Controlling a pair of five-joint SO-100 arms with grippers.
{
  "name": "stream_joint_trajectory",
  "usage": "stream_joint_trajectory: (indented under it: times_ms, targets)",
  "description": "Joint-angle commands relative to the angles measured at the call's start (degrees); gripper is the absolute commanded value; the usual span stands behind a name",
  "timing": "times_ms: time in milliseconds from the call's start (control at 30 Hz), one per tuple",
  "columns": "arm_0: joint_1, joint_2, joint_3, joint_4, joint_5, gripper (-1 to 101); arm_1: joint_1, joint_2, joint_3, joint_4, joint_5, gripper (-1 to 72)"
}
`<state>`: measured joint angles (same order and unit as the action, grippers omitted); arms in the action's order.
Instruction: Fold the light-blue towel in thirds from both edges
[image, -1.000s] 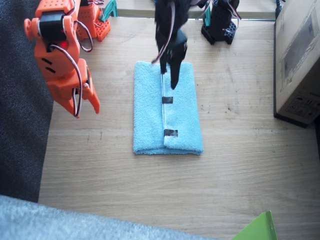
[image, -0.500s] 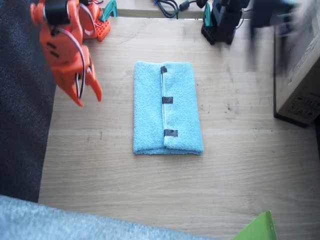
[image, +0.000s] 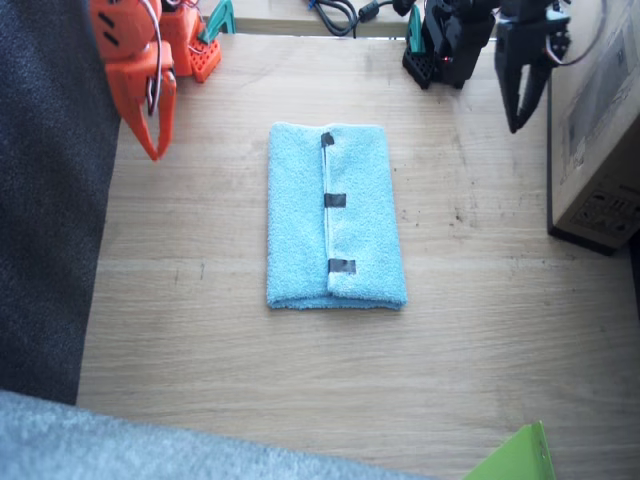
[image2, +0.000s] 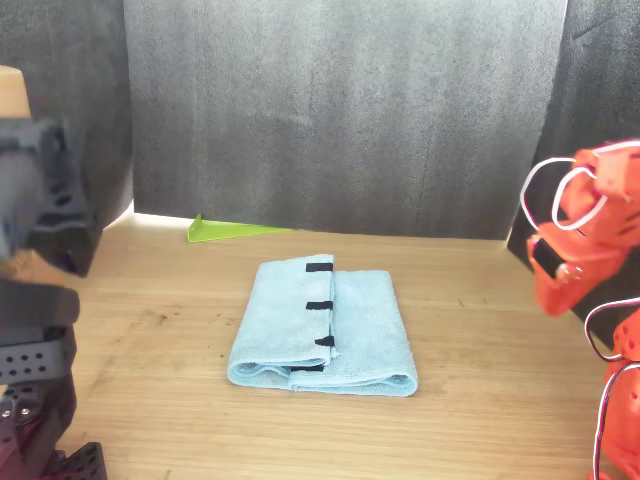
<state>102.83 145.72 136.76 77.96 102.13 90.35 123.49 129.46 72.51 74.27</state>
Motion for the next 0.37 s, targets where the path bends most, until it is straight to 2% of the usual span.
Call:
stream_joint_trajectory:
  times_ms: [0, 200, 333]
  targets:
    - [0.53, 7.91, 4.83, -1.49, -1.23, 0, -2.55, 6.50, 3.96, -1.93, -1.58, 0.0]
    - [-1.05, 9.23, 9.32, -4.57, -5.27, 0, -4.39, 16.08, 15.21, -6.77, -0.53, 0.0]
    - [-0.97, 12.66, 11.95, -5.45, -6.33, 0, -4.57, 35.24, 22.94, -3.87, 1.14, -0.1]
